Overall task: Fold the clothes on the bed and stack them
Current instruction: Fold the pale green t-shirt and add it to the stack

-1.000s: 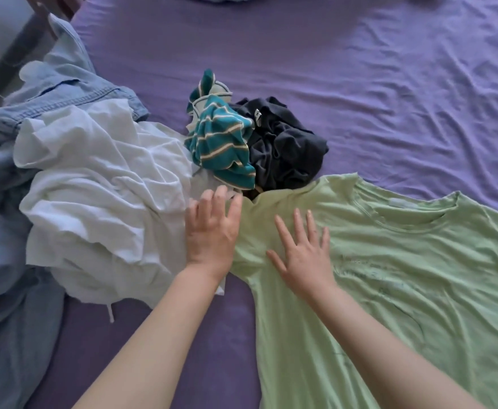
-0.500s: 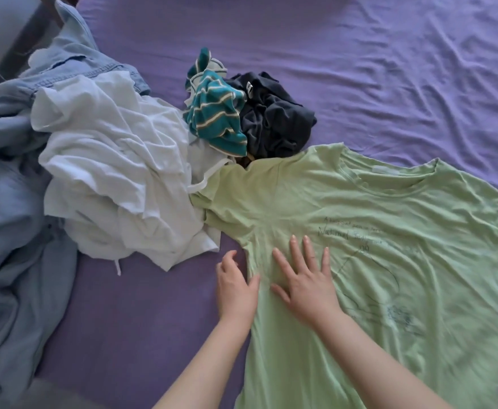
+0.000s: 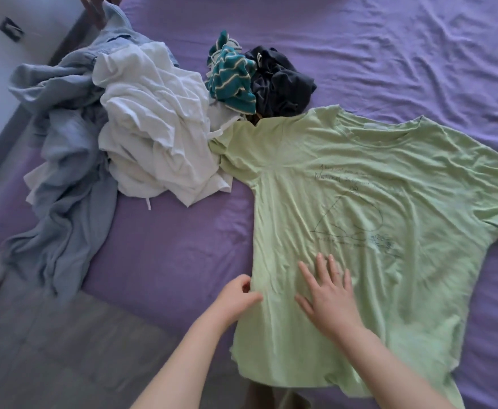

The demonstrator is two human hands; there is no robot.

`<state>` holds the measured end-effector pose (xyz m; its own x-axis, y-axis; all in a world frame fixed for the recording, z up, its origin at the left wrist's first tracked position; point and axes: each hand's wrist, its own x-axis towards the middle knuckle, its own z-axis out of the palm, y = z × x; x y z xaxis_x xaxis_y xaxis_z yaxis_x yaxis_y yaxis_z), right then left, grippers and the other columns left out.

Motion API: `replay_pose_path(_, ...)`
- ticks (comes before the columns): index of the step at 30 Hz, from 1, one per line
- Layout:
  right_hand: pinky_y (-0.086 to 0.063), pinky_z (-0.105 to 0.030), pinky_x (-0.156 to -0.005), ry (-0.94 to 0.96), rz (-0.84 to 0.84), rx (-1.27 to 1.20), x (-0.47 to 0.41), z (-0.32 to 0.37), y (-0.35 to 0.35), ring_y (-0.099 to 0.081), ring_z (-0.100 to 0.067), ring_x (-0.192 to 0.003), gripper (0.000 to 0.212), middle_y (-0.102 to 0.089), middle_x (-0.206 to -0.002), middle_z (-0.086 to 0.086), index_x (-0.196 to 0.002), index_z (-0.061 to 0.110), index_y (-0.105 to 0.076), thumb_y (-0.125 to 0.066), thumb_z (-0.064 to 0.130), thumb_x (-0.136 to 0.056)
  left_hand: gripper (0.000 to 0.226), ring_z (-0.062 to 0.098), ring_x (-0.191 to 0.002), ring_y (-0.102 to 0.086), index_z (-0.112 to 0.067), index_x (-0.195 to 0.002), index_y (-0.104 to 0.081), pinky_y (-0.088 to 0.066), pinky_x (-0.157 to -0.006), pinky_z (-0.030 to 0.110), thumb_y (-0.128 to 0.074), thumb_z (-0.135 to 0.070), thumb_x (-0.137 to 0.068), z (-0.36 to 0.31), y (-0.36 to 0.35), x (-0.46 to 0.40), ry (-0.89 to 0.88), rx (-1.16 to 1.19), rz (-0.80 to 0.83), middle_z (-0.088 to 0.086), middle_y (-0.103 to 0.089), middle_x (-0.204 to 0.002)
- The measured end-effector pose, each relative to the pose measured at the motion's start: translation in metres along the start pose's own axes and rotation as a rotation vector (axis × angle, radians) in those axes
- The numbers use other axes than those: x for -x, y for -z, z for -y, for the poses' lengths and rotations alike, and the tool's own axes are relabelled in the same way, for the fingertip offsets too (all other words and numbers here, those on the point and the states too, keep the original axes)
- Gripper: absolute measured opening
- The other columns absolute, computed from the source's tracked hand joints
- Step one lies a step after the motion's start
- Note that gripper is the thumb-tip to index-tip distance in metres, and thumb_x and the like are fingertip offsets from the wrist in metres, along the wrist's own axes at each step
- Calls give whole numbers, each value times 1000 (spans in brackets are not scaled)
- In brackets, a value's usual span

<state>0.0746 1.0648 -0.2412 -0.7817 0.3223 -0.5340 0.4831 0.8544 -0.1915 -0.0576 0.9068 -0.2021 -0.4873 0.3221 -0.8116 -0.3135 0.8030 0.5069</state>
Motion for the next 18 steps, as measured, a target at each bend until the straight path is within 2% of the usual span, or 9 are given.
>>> replay_pose_path(3,8,-51,-114,12,-7,-28,10,13,-3,32,-27,-137,67,19,-157,-8,-149,38,8,-25,60,-94,14,11,-72,-60,-16,-91,-52,-48,-65,23,-62,-10,-84,17,3,14,-13,-79,49,3,-64,-87)
replay_pose_path(6,5,-54,-114,24,-1,-57,19,30,-12,22,-30,-144,66,15,-159,-9,-149,40,2,-28,60,-94,13,18,-82,-57,-16,-96,-48,-42,-68,29,-58,-22,-92,30,6,17,-57,-216,-119,7,-63,-96)
replay_pose_path(8,6,-55,-113,8,-1,-87,22,43,-21,20,-30,-144,66,13,-159,-9,-150,40,-3,-29,61,-93,15,22,-92,-56,-13,-101,-47,-41,-74,32,-52,-26,-96,35,10,16,-63,-199,-232,7,-62,-105)
replay_pose_path(10,8,-57,-112,-6,-14,-92,22,55,-31,22,-31,-143,67,14,-159,-9,-150,40,-2,-27,63,-92,19,28,-99,-57,-10,-106,-46,-42,-79,36,-46,-28,-99,43,15,14,-78,-211,-277,10,-61,-107)
replay_pose_path(12,10,-59,-110,-16,-27,-72,22,65,-40,23,-32,-143,68,14,-159,-9,-149,40,0,-24,66,-91,21,27,-99,-56,-8,-109,-45,-41,-79,35,-45,-27,-100,47,18,12,-104,-215,-287,12,-61,-110)
replay_pose_path(14,11,-60,-110,-32,-48,-51,23,71,-46,22,-32,-143,69,11,-159,-9,-149,40,-1,-23,67,-90,26,22,-95,-58,-7,-114,-44,-44,-78,33,-51,-26,-97,50,21,13,-102,-101,-232,12,-62,-110)
replay_pose_path(16,11,-59,-110,-56,-74,-55,23,74,-51,21,-32,-143,69,10,-159,-8,-150,40,-2,-23,67,-90,40,16,-92,-65,-12,-121,-42,-52,-71,26,-65,-25,-90,51,24,17,-65,79,-69,8,-65,-109)
replay_pose_path(18,12,-57,-110,-80,-81,-70,24,75,-54,22,-30,-143,69,11,-159,-7,-150,39,-1,-22,67,-90,49,9,-93,-68,-20,-120,-41,-53,-66,19,-73,-17,-83,54,27,23,-21,194,126,1,-66,-112)
